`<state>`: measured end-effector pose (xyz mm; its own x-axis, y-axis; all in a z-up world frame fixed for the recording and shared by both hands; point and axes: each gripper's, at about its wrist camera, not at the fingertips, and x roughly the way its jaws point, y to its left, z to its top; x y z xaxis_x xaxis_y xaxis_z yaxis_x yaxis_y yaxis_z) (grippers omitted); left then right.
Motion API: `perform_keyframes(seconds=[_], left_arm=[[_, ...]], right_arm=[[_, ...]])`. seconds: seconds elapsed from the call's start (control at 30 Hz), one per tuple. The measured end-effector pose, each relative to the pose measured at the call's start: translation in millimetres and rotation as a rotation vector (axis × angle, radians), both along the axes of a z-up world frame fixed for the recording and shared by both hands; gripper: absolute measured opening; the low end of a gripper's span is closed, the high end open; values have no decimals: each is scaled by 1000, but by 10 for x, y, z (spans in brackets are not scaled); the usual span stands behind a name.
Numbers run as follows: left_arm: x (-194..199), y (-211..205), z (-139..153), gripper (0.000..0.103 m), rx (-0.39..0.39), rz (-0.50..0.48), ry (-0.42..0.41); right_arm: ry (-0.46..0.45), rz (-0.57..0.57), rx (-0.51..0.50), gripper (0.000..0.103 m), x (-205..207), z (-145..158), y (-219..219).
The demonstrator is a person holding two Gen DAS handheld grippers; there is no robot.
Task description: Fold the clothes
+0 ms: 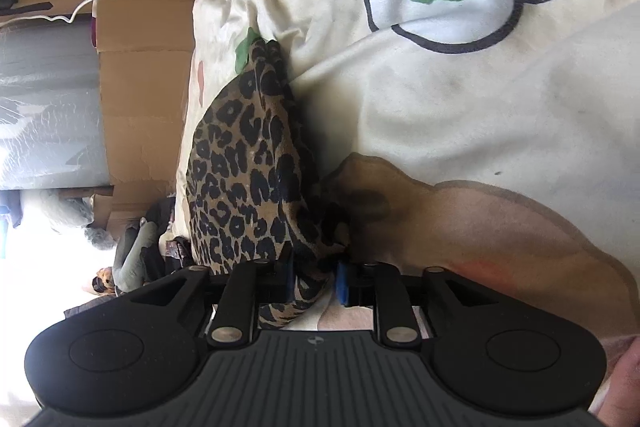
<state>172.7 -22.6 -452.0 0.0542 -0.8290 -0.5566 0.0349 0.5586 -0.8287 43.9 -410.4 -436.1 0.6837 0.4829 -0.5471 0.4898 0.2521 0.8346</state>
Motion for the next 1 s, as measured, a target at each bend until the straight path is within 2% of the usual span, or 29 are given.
perform_keyframes(seconds=[0.07, 0.17, 0.27, 0.37, 0.4, 0.43, 0.53, 0.6, 0.67, 0.8, 1.0], left_arm=[[21, 10, -23, 48, -28, -17, 18], [52, 18, -56, 45, -64, -40, 40], [83, -17, -81, 44, -68, -50, 34], [102, -74, -106, 40, -68, -62, 28], [104, -102, -115, 30, -67, -66, 26], [107, -124, -119, 10, -63, -70, 24], [115, -165, -102, 8, -41, -79, 16], [103, -172, -32, 7, -29, -91, -13], [80, -151, 37, 6, -41, -87, -23], [-4, -98, 235, 5, -43, -80, -54], [-152, 16, 416, 5, -23, -83, -50]], right_arm=[[0, 9, 2, 30, -43, 5, 5], [-2, 30, 3, 30, -99, -9, 41], [-5, 40, -7, 38, -78, -30, 92], [-15, 27, -2, 38, -42, -71, 118], [-16, 12, 7, 38, -36, -96, 115], [-18, -3, 16, 37, -30, -121, 113], [-22, -28, 29, 32, -12, -158, 117], [-31, -22, 15, 18, 1, -134, 124], [-41, -9, -1, 13, 19, -94, 129], [-60, 40, -24, 11, 42, -10, 157], [-62, 109, -20, 10, 11, 49, 216]])
